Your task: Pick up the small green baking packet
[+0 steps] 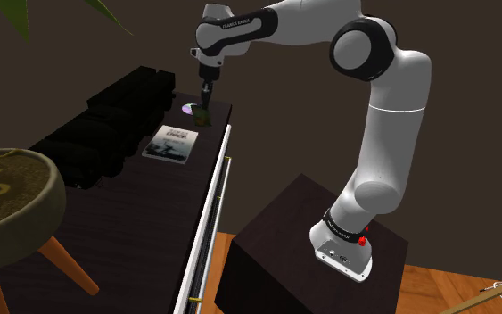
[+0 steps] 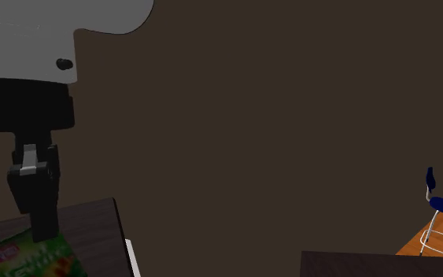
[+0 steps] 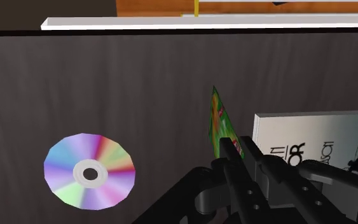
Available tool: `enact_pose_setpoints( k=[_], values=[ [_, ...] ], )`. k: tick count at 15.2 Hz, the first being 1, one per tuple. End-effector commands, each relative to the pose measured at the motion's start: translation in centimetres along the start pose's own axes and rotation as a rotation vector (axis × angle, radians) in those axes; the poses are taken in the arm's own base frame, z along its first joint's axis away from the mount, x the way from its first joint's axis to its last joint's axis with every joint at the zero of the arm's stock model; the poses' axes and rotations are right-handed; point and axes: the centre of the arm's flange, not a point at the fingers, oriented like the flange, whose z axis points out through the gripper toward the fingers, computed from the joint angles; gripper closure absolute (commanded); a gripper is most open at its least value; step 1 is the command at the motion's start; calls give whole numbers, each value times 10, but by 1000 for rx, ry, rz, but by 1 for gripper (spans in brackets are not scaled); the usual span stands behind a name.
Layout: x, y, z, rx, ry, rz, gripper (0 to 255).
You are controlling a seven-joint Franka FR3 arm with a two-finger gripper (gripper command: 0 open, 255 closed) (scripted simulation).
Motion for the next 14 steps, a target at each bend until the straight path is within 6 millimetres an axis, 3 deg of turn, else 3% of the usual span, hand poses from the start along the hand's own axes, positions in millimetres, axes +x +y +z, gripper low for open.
enact_pose_setpoints(
  k=[1,12,14],
  values=[
    [1,-1,-11,0,0,0,255],
    [2,-4,-69,0,0,0,255],
    [3,-4,-69,0,0,0,255]
  ],
)
